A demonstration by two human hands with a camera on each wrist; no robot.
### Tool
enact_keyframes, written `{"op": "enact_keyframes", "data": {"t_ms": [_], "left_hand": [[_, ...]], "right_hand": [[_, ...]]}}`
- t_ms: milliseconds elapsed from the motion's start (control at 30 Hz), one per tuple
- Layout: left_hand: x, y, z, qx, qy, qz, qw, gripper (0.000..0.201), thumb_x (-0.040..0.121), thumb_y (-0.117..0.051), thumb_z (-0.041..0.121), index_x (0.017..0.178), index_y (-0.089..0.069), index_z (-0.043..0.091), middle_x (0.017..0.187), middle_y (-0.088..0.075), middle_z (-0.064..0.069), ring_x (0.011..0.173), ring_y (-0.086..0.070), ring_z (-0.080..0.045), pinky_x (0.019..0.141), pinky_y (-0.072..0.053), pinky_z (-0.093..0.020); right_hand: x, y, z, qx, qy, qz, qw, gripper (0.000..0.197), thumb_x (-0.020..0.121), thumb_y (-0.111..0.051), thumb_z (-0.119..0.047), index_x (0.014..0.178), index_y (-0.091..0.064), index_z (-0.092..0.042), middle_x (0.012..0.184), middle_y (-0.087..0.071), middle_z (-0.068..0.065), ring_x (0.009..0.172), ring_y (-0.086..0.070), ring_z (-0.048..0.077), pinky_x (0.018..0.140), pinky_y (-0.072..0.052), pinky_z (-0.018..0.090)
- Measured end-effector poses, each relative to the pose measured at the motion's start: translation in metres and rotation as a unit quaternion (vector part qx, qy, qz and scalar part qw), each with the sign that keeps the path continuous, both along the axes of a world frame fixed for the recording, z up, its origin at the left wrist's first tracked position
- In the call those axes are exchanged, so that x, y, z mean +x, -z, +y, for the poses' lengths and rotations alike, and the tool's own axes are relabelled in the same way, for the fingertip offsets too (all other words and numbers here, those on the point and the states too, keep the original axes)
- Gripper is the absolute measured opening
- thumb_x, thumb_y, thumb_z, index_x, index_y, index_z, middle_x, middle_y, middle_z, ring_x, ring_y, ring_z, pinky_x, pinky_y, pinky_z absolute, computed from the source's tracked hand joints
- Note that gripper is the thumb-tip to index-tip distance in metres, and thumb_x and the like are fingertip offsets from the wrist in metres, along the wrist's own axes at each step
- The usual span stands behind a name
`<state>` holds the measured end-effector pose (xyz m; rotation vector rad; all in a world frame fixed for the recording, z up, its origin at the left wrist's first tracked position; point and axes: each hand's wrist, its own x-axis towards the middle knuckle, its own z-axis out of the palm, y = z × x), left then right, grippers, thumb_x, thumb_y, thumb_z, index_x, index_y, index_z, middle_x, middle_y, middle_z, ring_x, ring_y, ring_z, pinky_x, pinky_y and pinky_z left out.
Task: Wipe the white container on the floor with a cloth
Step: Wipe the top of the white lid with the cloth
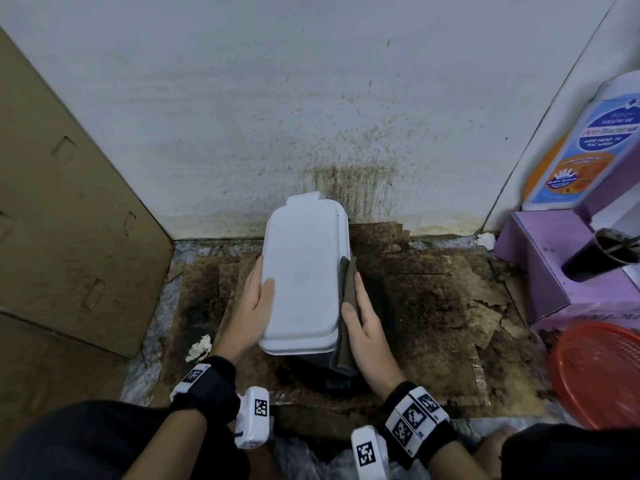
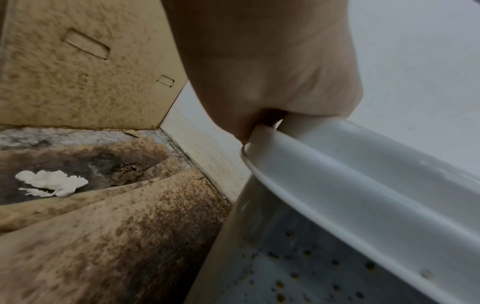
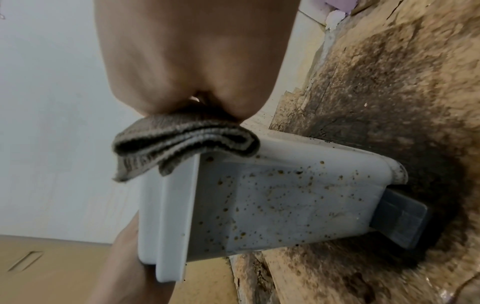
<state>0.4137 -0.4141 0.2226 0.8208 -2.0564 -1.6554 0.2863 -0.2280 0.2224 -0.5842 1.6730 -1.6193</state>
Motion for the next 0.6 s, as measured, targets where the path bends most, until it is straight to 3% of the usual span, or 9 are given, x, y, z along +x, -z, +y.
{"op": "enact_keyframes", "data": {"t_ms": [67, 167, 333, 467, 600], "left_hand": [[0.002, -0.003, 0.0, 0.0, -0.005, 0.0, 1.0, 0.049, 0.114, -0.037, 0.04, 0.157, -0.022, 0.058, 0.161, -0.032, 0.038, 0.151, -0.033, 0.007, 0.129, -0.029, -0.044], [0.004, -0.003, -0.001, 0.003, -0.008, 0.002, 1.0, 0.048, 0.115, -0.037, 0.038, 0.156, -0.023, 0.058, 0.161, -0.034, 0.036, 0.15, -0.034, 0.007, 0.129, -0.03, -0.043], [0.004, -0.005, 0.001, 0.005, -0.007, 0.011, 1.0, 0.045, 0.115, -0.036, 0.033, 0.151, -0.026, 0.059, 0.149, -0.039, 0.048, 0.146, -0.037, 0.012, 0.127, -0.032, -0.035], [0.005, -0.004, -0.001, 0.013, -0.009, 0.011, 1.0, 0.046, 0.115, -0.037, 0.036, 0.154, -0.024, 0.058, 0.155, -0.037, 0.043, 0.148, -0.036, 0.01, 0.128, -0.031, -0.039], [0.006, -0.003, -0.004, 0.011, 0.0, 0.005, 1.0, 0.049, 0.115, -0.037, 0.04, 0.156, -0.021, 0.06, 0.159, -0.033, 0.041, 0.149, -0.034, 0.009, 0.128, -0.03, -0.042]], "right_hand": [[0.001, -0.004, -0.001, 0.004, -0.013, 0.018, 1.0, 0.062, 0.11, -0.043, -0.03, 0.162, -0.011, -0.042, 0.163, -0.024, -0.027, 0.149, -0.028, -0.005, 0.127, -0.025, 0.038], [0.005, -0.006, -0.002, 0.006, -0.013, 0.03, 0.999, 0.064, 0.11, -0.043, -0.024, 0.162, -0.01, -0.04, 0.162, -0.027, -0.025, 0.148, -0.032, -0.003, 0.126, -0.027, 0.038], [0.017, -0.004, 0.004, 0.004, -0.003, 0.046, 0.999, 0.066, 0.108, -0.046, -0.018, 0.16, -0.013, -0.041, 0.166, -0.021, -0.023, 0.151, -0.025, -0.003, 0.128, -0.023, 0.038], [0.022, -0.004, 0.004, 0.009, -0.003, 0.053, 0.999, 0.067, 0.107, -0.047, -0.02, 0.157, -0.011, -0.047, 0.168, -0.019, -0.02, 0.152, -0.024, 0.0, 0.128, -0.024, 0.041], [0.0, -0.015, -0.009, 0.01, -0.026, 0.034, 0.999, 0.067, 0.108, -0.048, -0.02, 0.163, -0.012, -0.035, 0.162, -0.034, -0.016, 0.145, -0.039, 0.001, 0.124, -0.033, 0.038]]}}
